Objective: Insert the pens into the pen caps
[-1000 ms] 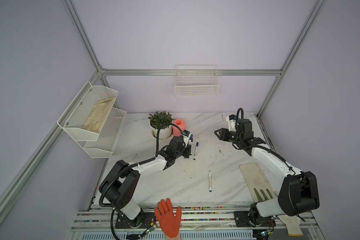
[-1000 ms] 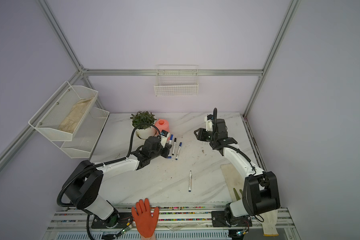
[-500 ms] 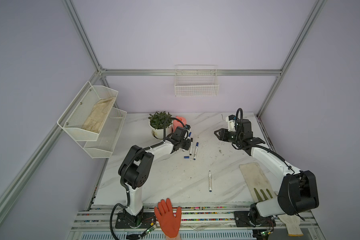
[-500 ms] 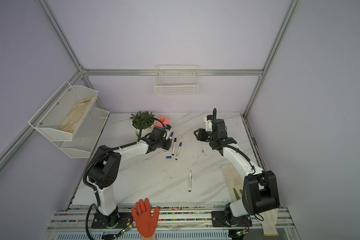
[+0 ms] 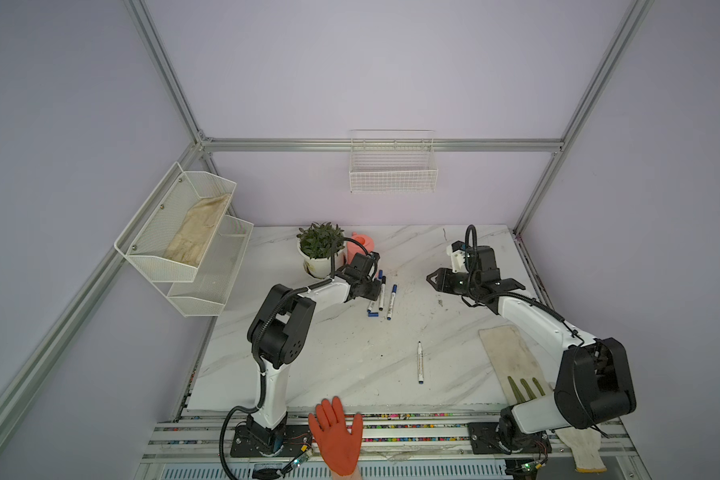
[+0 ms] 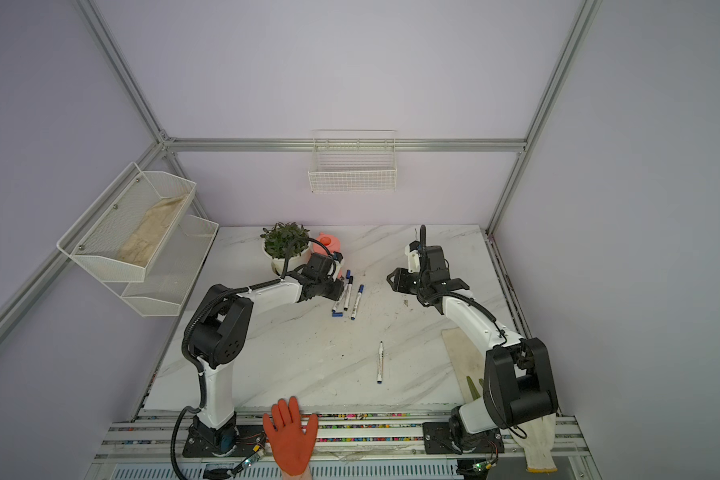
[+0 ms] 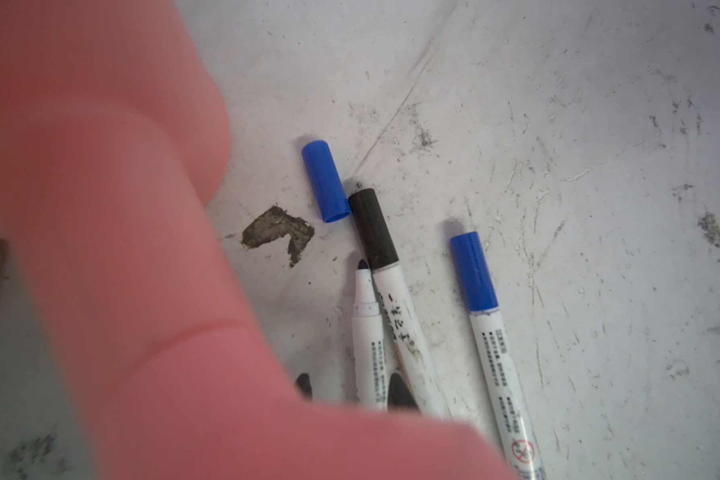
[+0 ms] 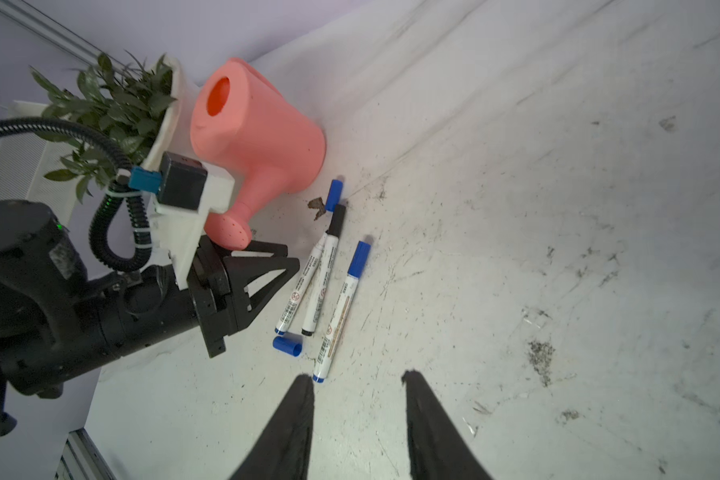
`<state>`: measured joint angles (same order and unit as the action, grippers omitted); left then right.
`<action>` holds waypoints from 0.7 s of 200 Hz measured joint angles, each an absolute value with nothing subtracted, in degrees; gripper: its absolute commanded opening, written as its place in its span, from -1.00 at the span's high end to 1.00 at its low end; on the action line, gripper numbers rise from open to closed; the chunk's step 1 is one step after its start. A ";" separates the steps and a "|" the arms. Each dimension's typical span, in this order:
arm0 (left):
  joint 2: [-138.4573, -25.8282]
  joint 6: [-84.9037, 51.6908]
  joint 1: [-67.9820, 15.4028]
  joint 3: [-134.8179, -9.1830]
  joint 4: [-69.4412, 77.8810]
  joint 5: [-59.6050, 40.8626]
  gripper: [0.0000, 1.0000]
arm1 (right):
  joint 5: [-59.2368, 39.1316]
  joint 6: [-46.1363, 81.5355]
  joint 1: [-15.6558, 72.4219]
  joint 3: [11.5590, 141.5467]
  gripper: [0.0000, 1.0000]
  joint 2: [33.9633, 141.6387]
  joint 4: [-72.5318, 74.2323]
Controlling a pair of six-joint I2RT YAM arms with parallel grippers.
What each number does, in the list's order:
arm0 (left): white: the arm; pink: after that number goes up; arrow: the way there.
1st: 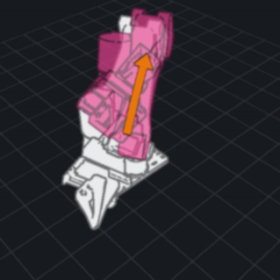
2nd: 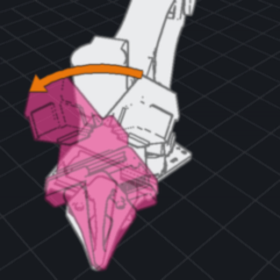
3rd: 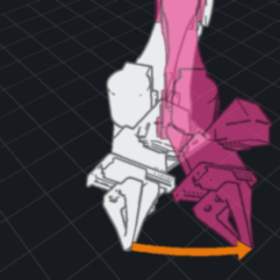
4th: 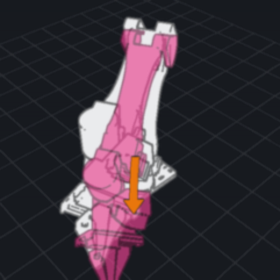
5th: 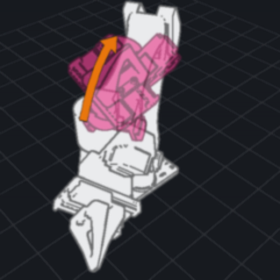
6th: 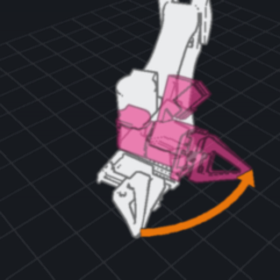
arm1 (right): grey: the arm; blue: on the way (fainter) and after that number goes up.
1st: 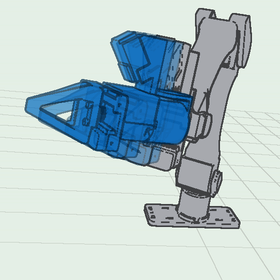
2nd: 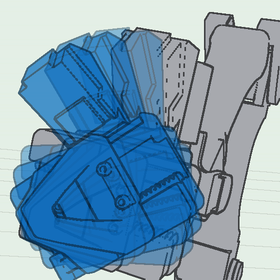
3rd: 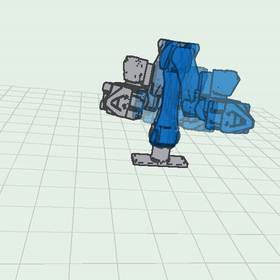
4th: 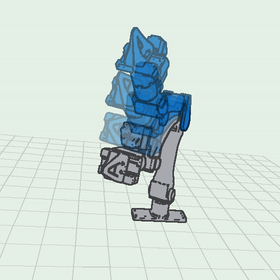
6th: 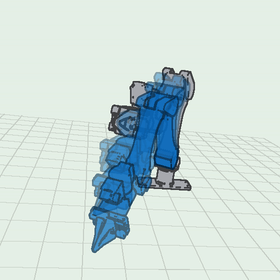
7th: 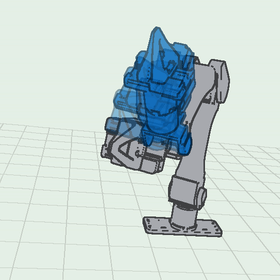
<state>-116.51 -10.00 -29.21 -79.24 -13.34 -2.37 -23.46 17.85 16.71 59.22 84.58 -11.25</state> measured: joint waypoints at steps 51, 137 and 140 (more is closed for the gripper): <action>-116.90 -10.76 -29.19 -79.26 -13.26 -3.07 0.35 | -21.02 13.98 25.32 59.20 0.23 89.69 -20.01; -116.77 -11.40 -28.99 -79.26 -12.03 -5.37 0.26 | -20.18 13.41 26.37 60.93 0.23 91.20 -21.06; -116.77 -11.40 -28.99 -79.26 -12.05 -5.21 0.26 | -20.21 13.41 26.37 60.99 0.23 91.20 -20.99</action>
